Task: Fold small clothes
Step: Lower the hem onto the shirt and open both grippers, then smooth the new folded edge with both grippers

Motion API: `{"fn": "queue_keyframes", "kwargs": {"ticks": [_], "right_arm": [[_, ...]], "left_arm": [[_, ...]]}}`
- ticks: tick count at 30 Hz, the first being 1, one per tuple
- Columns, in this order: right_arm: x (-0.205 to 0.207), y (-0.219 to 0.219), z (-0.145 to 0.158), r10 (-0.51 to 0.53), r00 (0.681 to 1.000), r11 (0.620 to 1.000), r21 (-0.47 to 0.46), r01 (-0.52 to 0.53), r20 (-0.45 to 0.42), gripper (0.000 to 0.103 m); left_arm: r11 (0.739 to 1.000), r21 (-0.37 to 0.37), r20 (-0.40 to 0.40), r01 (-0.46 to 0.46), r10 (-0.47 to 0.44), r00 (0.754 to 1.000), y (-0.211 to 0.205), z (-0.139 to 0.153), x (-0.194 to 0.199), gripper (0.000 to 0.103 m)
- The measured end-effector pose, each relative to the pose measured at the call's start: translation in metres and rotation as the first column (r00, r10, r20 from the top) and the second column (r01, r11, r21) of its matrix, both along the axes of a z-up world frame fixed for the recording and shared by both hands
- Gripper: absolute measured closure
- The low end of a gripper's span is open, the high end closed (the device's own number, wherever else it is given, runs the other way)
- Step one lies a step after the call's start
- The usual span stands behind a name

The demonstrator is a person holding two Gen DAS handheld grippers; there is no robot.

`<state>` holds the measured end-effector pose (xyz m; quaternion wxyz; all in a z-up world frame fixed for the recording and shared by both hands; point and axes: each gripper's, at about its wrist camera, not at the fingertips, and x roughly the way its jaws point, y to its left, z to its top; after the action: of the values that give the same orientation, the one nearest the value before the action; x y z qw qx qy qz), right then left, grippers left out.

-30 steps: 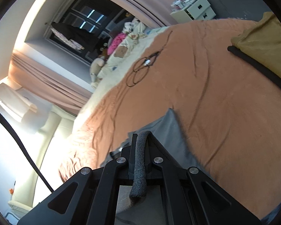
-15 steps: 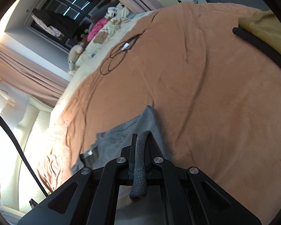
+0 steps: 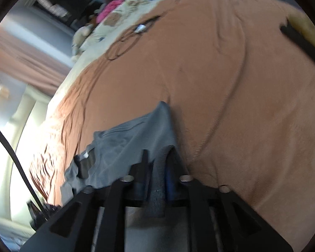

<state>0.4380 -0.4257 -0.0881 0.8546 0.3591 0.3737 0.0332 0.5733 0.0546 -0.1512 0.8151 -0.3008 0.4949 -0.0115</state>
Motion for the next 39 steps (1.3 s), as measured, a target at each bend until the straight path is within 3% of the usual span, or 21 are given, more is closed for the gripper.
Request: {"fn": "queue_keyframes", "kwargs": {"ticks": [1, 3, 6, 12, 16, 21, 31, 35, 39], "right_arm": [[-0.005, 0.000, 0.007, 0.005, 1.000, 1.000, -0.023, -0.005, 0.010, 0.043], [-0.020, -0.003, 0.023, 0.008, 0.999, 0.997, -0.082, -0.004, 0.047, 0.029], [-0.042, -0.001, 0.041, 0.066, 0.996, 0.982, -0.181, -0.055, 0.054, 0.029], [-0.077, 0.000, 0.058, 0.149, 0.989, 0.938, -0.317, -0.141, 0.002, 0.029], [-0.086, 0.007, 0.064, 0.191, 0.980, 0.889, -0.414, -0.196, -0.053, 0.029], [-0.092, 0.018, 0.068, 0.229, 0.968, 0.847, -0.470, -0.251, -0.104, 0.029], [-0.040, 0.056, 0.043, 0.294, 0.933, 0.757, -0.545, -0.361, -0.210, 0.029], [-0.015, 0.070, 0.026, 0.289, 0.916, 0.715, -0.574, -0.400, -0.277, 0.029], [0.004, 0.074, 0.022, 0.290, 0.916, 0.710, -0.580, -0.399, -0.275, 0.029]], "left_arm": [[1.000, 0.023, 0.011, 0.013, -0.013, 1.000, -0.002, 0.005, -0.003, 0.061], [0.997, 0.073, 0.032, 0.037, -0.040, 0.999, -0.005, 0.016, -0.010, 0.044], [0.988, 0.130, 0.042, 0.088, -0.095, 0.995, -0.009, 0.027, -0.019, 0.036], [0.949, 0.250, 0.005, 0.190, -0.197, 0.980, -0.018, 0.030, -0.037, 0.036], [0.916, 0.308, -0.024, 0.257, -0.262, 0.965, -0.027, 0.026, -0.044, 0.036], [0.862, 0.374, -0.083, 0.342, -0.336, 0.938, -0.040, 0.012, -0.047, 0.036], [0.790, 0.430, -0.185, 0.436, -0.395, 0.900, -0.052, -0.019, -0.031, 0.036], [0.782, 0.436, -0.186, 0.446, -0.406, 0.895, -0.054, -0.024, -0.018, 0.035], [0.786, 0.435, -0.175, 0.439, -0.404, 0.898, -0.051, -0.022, 0.003, 0.035]]}}
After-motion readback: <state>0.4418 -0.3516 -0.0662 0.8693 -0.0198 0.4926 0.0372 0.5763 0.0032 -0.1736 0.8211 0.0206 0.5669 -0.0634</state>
